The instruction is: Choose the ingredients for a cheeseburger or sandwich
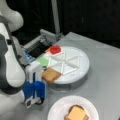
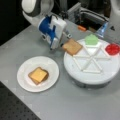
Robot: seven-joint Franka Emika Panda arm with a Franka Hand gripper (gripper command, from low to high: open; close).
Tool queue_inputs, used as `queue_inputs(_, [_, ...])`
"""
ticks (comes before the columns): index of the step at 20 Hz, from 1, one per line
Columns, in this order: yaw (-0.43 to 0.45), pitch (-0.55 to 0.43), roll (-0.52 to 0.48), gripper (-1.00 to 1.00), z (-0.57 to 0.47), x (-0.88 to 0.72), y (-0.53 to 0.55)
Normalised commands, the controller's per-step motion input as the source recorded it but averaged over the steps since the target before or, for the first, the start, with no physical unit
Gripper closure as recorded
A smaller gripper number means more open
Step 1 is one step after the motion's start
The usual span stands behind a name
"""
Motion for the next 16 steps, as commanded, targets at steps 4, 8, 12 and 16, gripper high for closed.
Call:
queue_inputs(4, [-0.056,0.008,0.184,-1.0,0.03,0.15,0.04])
queue_inputs(8, [-0.066,0.011,0.179,-1.0,0.03,0.15,0.06])
queue_inputs(12, [-0.074,0.017,0.17,-1.0,0.02,0.14,0.06])
queue_inputs(16, [-0.066,0.033,0.151,1.0,0.02,0.12,0.05])
